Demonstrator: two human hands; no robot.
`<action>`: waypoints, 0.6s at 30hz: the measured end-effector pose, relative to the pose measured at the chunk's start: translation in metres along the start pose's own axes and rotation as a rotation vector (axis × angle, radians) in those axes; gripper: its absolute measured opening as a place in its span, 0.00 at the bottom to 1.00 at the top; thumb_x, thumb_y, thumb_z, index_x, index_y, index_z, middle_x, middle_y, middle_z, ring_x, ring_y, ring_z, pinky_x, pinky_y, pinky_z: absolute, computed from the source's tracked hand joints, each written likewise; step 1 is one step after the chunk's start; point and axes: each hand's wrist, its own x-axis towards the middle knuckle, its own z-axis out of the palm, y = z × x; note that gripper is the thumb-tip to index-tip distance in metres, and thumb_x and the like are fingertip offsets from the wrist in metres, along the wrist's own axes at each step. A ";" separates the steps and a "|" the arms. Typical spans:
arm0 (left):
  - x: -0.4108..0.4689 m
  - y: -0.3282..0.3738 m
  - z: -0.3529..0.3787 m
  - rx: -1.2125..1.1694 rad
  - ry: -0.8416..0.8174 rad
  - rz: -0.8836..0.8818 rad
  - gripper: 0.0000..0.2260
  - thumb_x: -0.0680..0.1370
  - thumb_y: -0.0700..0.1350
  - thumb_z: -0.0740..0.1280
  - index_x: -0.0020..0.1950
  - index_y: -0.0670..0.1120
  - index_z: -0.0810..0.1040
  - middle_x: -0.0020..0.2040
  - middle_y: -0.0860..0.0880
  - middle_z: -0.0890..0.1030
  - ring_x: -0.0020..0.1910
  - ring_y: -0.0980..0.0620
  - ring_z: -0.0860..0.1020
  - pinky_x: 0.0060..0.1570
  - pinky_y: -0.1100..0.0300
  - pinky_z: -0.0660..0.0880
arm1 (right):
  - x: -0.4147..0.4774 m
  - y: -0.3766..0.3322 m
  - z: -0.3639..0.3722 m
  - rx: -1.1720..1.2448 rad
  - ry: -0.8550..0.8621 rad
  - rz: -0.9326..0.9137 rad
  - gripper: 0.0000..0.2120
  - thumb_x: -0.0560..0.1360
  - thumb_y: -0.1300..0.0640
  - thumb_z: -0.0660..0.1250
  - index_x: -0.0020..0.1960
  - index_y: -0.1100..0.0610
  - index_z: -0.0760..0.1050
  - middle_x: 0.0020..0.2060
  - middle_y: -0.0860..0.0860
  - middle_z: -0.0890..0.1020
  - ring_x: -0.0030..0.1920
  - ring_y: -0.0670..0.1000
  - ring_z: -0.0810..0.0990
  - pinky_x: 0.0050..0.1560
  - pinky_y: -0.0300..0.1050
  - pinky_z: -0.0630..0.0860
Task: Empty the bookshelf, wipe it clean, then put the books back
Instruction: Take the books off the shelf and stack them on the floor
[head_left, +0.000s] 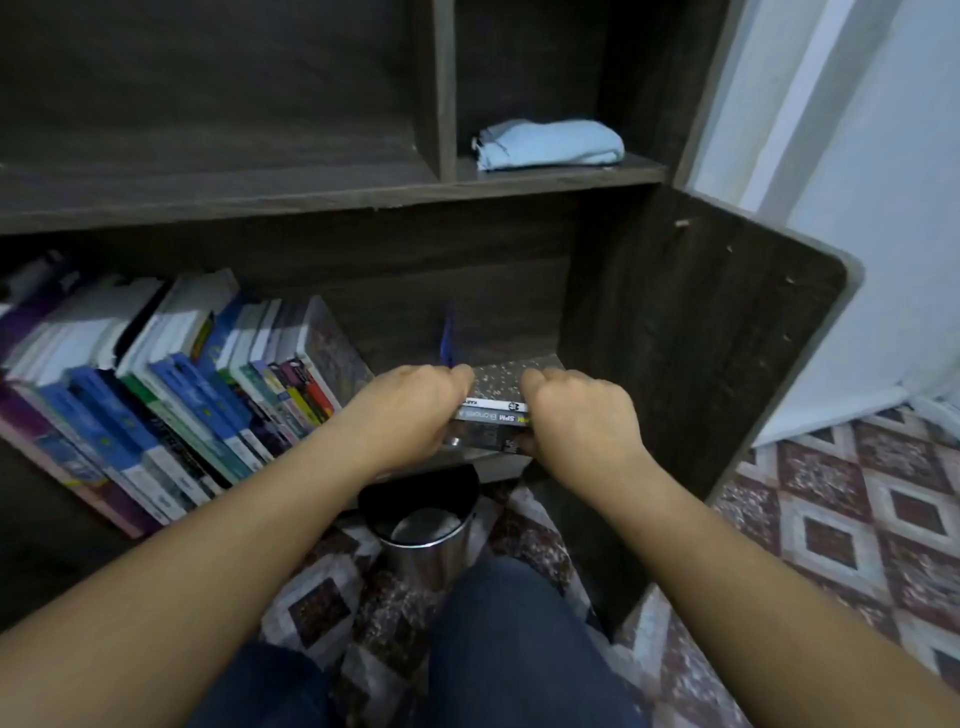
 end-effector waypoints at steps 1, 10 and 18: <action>0.004 0.013 0.004 -0.019 -0.006 0.043 0.08 0.76 0.45 0.66 0.52 0.46 0.71 0.52 0.45 0.78 0.52 0.42 0.78 0.49 0.51 0.73 | -0.009 0.010 0.001 0.013 -0.099 0.031 0.13 0.70 0.50 0.73 0.50 0.54 0.74 0.44 0.50 0.81 0.43 0.54 0.81 0.35 0.45 0.68; 0.042 0.132 0.057 -0.132 -0.083 0.337 0.08 0.77 0.45 0.67 0.53 0.45 0.73 0.52 0.46 0.73 0.54 0.46 0.74 0.50 0.52 0.72 | -0.105 0.089 0.002 0.262 -0.545 0.226 0.12 0.76 0.51 0.65 0.57 0.52 0.72 0.49 0.53 0.80 0.48 0.56 0.80 0.45 0.48 0.76; 0.075 0.234 0.114 -0.137 -0.106 0.566 0.10 0.77 0.46 0.67 0.57 0.44 0.75 0.54 0.46 0.75 0.52 0.45 0.74 0.49 0.51 0.72 | -0.196 0.156 0.045 0.392 -0.713 0.460 0.15 0.79 0.53 0.62 0.65 0.47 0.71 0.50 0.53 0.80 0.45 0.54 0.78 0.45 0.48 0.77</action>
